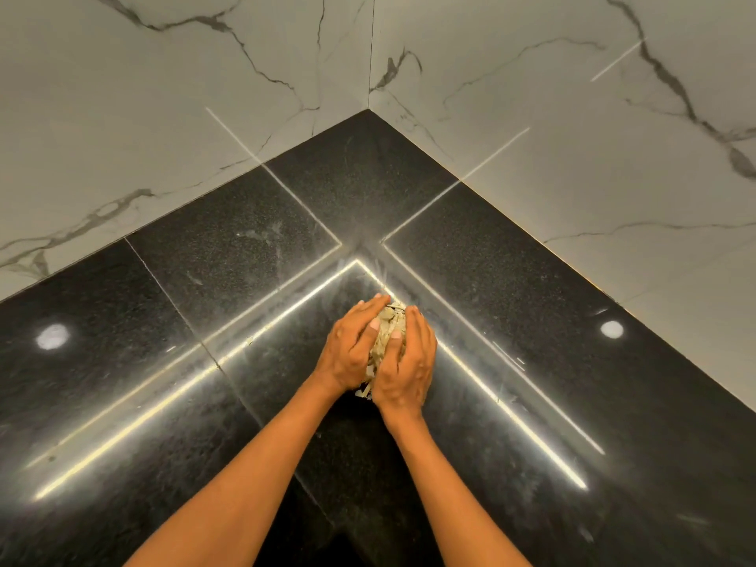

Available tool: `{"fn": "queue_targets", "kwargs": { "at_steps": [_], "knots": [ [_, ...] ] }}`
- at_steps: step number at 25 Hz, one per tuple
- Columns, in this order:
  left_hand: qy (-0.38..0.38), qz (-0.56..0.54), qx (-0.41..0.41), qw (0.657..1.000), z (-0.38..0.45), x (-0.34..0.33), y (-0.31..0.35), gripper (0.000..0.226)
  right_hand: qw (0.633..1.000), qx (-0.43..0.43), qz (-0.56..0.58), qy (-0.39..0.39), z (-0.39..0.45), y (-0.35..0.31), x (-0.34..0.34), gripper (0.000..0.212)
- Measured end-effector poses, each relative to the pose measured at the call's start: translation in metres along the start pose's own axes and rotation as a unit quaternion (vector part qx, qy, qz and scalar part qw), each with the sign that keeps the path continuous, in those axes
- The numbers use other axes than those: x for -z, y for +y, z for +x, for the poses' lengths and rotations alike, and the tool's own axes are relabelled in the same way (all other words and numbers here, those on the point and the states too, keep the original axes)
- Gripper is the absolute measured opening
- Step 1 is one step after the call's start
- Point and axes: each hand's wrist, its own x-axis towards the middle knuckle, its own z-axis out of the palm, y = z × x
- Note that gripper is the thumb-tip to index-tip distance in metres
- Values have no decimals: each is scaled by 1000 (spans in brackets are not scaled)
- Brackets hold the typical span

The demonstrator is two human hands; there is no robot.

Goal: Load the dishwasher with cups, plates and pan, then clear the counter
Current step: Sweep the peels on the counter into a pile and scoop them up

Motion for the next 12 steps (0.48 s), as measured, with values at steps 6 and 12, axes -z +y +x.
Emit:
{"fn": "queue_targets", "kwargs": {
  "at_steps": [6, 12],
  "knots": [
    [35, -59, 21, 997, -8, -13, 8, 54, 998, -3, 68, 16, 3, -5, -6, 50],
    [83, -104, 54, 990, -13, -20, 14, 47, 991, -21, 129, 40, 1, -10, -4, 48]
  ]
}}
